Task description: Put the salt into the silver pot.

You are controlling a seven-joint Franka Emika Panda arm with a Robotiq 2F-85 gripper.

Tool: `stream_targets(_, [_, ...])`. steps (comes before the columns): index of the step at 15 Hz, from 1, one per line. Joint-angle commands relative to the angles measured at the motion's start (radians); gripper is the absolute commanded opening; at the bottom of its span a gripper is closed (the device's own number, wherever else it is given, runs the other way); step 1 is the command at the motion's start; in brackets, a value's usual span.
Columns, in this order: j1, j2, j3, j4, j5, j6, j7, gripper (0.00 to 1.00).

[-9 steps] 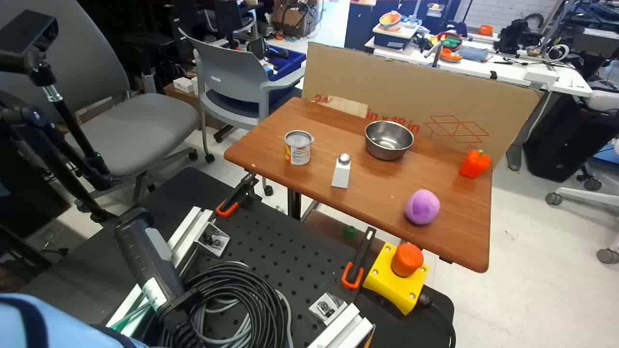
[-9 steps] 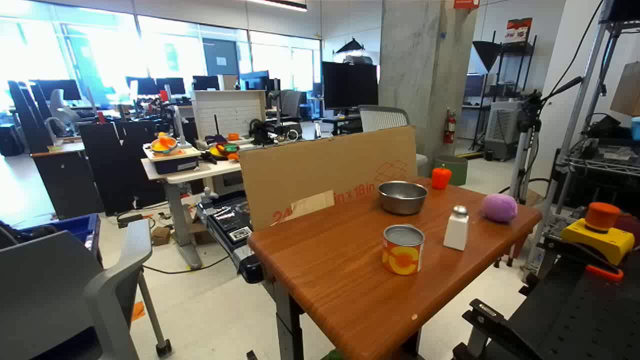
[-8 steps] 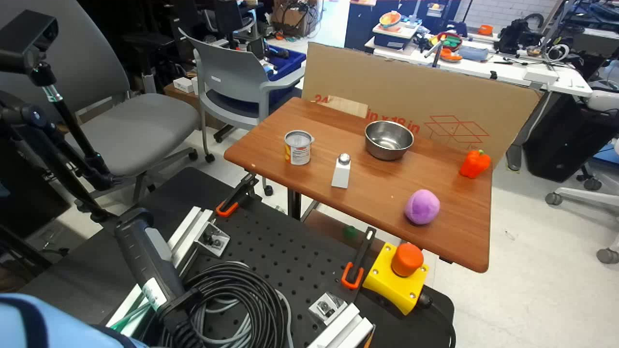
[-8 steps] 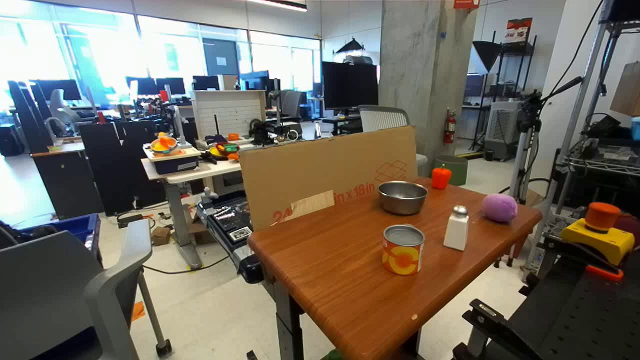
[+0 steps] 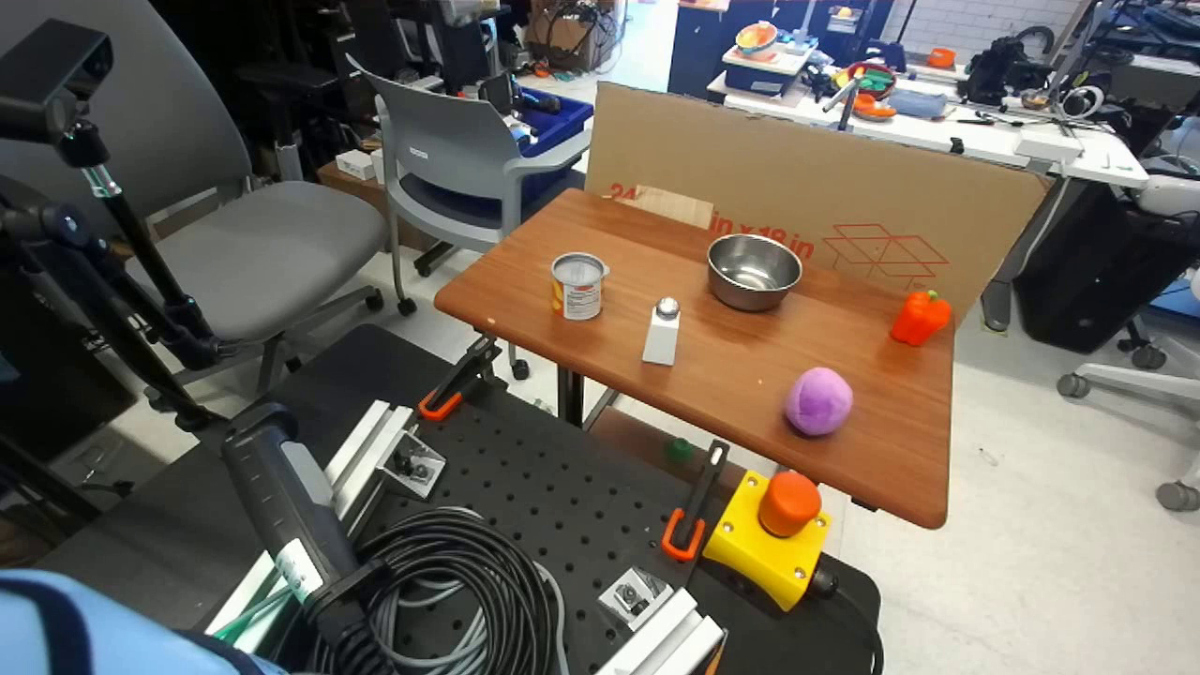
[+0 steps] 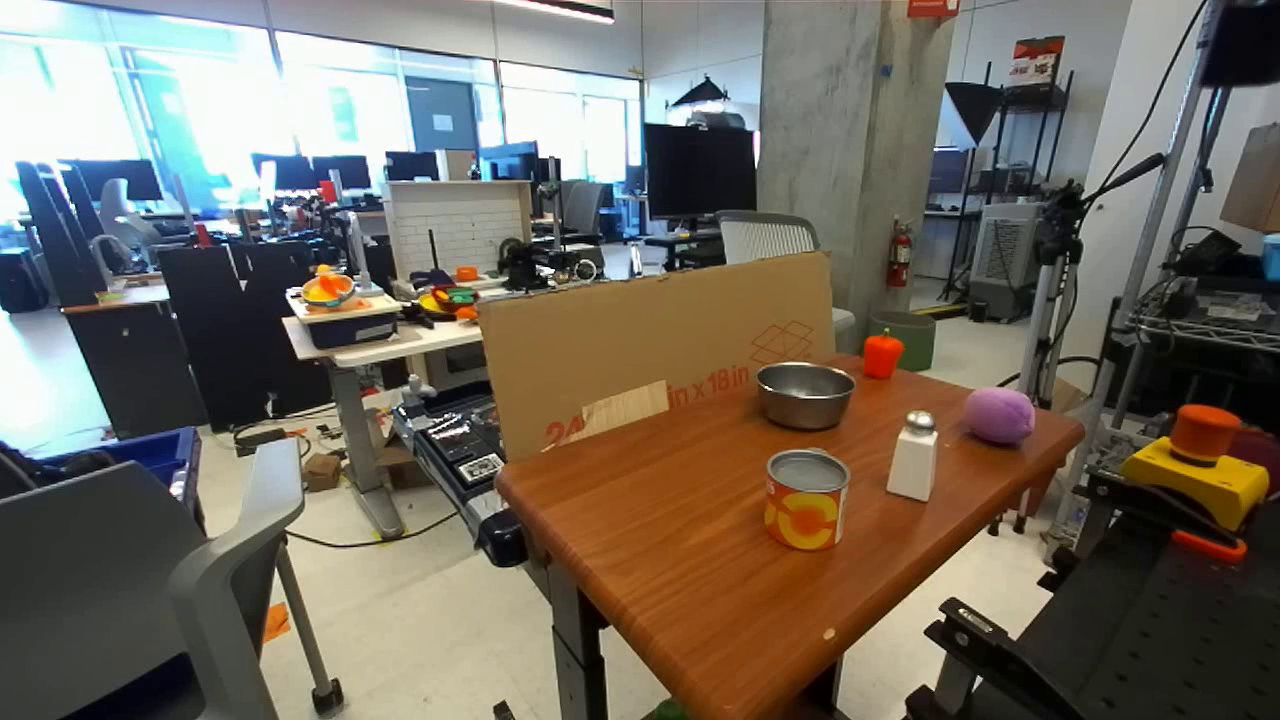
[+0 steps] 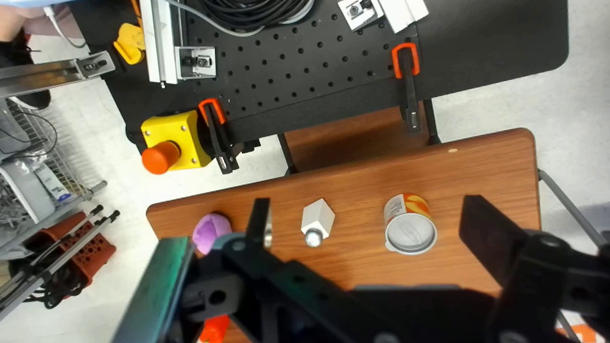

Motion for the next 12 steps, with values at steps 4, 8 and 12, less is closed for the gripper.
stream_targets(4, [-0.113, 0.267, -0.080, -0.047, -0.139, 0.389, -0.066, 1.00])
stream_targets(8, [-0.162, 0.496, -0.166, -0.026, -0.186, 0.584, -0.147, 1.00])
stream_targets(12, [-0.116, 0.708, -0.290, 0.025, -0.116, 0.649, -0.390, 1.00])
